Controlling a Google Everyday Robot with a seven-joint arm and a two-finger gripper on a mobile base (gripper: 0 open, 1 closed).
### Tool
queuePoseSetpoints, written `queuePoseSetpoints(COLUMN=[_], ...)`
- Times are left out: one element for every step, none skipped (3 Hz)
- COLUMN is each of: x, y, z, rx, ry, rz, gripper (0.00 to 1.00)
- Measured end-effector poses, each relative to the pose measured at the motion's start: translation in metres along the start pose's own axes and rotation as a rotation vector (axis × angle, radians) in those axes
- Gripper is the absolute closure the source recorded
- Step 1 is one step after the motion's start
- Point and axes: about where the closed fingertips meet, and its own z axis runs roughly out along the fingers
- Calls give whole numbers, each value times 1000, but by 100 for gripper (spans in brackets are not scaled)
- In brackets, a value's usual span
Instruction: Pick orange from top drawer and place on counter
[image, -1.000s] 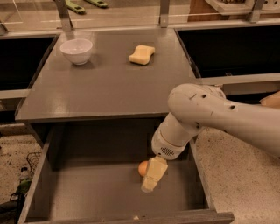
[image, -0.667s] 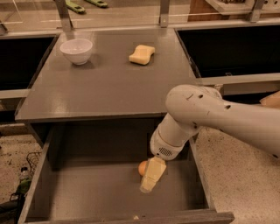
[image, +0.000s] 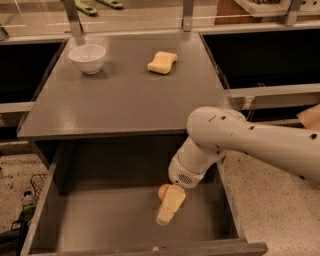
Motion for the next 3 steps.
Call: queuePoseSetpoints(x=[-14, -14, -13], y=[-10, -10, -10], z=[19, 21, 30], rx=[-11, -18, -36], ry=[-42, -41, -46], rz=[2, -1, -6], gripper=[0, 0, 0])
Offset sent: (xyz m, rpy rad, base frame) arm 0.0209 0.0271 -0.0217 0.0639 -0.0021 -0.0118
